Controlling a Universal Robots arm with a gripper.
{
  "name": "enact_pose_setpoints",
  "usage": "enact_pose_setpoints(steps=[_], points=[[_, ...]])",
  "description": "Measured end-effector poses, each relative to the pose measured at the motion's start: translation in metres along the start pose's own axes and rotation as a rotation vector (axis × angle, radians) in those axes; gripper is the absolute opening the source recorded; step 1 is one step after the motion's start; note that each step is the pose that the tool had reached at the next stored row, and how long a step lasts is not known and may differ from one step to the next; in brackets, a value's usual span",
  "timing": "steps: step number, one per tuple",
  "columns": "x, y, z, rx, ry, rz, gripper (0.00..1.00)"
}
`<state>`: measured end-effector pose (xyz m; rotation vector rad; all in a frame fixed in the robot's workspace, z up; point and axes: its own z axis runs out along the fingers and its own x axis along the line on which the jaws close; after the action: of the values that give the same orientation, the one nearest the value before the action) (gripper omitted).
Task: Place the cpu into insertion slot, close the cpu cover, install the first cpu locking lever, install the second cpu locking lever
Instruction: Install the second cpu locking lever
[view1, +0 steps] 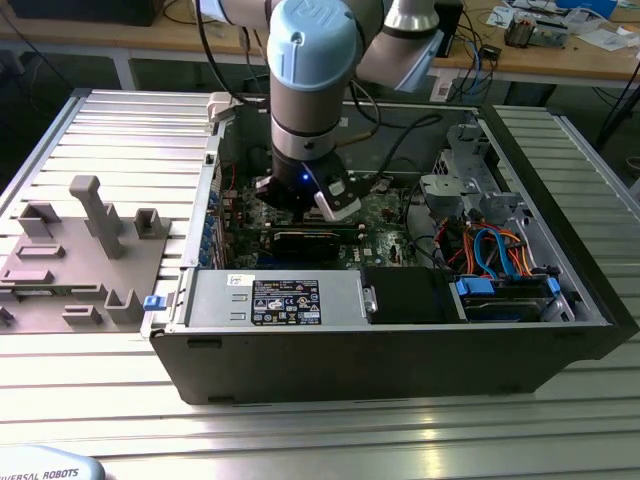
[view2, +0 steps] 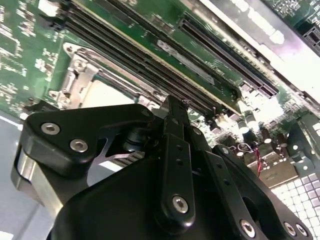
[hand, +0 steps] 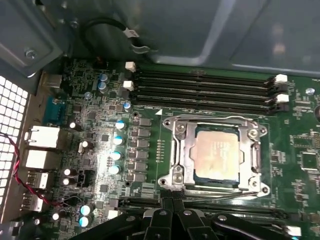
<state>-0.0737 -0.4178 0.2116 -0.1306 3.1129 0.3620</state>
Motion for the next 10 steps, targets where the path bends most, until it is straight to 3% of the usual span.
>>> enact_pose_setpoints(steps=[10], points=[[0.0023, 0.0077, 0.0109, -0.0006, 0.0092, -0.039, 0.11]])
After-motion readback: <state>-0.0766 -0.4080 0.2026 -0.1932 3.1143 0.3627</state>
